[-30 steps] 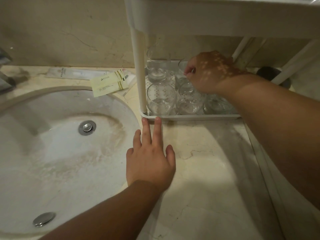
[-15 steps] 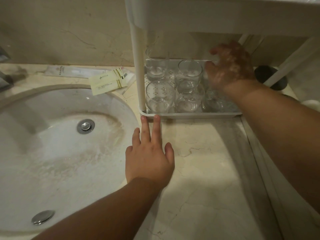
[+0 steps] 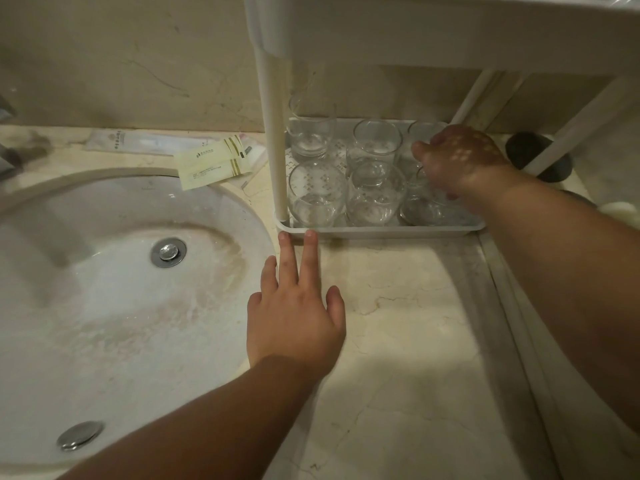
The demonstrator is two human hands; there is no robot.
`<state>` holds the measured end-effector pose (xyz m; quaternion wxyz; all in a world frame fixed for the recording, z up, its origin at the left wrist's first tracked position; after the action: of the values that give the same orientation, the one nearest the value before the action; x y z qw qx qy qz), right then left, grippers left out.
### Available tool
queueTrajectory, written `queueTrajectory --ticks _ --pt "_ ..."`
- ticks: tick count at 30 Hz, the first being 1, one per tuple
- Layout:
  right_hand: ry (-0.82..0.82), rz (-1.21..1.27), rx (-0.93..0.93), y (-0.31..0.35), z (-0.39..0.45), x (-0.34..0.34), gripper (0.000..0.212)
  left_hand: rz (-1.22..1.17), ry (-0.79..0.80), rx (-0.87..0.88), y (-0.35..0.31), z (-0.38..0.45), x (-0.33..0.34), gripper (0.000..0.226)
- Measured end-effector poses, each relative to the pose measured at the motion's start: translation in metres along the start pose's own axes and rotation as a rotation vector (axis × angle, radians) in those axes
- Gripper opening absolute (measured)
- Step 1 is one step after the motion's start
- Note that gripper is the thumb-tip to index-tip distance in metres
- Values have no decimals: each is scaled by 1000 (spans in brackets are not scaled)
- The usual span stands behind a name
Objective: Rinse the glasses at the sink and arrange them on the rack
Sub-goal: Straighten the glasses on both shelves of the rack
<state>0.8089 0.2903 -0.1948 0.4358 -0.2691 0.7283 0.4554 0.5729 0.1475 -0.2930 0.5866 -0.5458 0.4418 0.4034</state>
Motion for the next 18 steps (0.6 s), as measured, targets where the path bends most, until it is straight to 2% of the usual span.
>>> queueTrajectory --ticks 8,10,13,14,16,18 --pt "-2 92 35 -1 -6 -1 53 0 11 0 0 0 0 75" --pt "-60 65 14 3 -8 -6 56 -5 11 -4 0 0 0 75" --pt "-259 75 -233 37 -19 -18 45 -14 8 -9 0 0 0 75" --pt "-263 92 -343 55 -24 -16 41 -15 8 -10 -1 0 0 75" --pt "-152 51 -530 90 -30 1 38 -18 6 -11 -1 0 0 75" --pt "-28 -12 -632 118 -32 22 40 -23 5 -13 0 0 0 74"
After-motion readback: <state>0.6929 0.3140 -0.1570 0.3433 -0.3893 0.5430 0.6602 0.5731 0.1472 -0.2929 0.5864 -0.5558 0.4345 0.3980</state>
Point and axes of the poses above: each hand's wrist, its own z-axis towards the middle knuckle, its own x-axis out of the palm, y = z × x, the point moved 8 cm from there along z, towards the middle knuckle, and after that the axes turned 8 degrees about z, right-handed, at the moved point
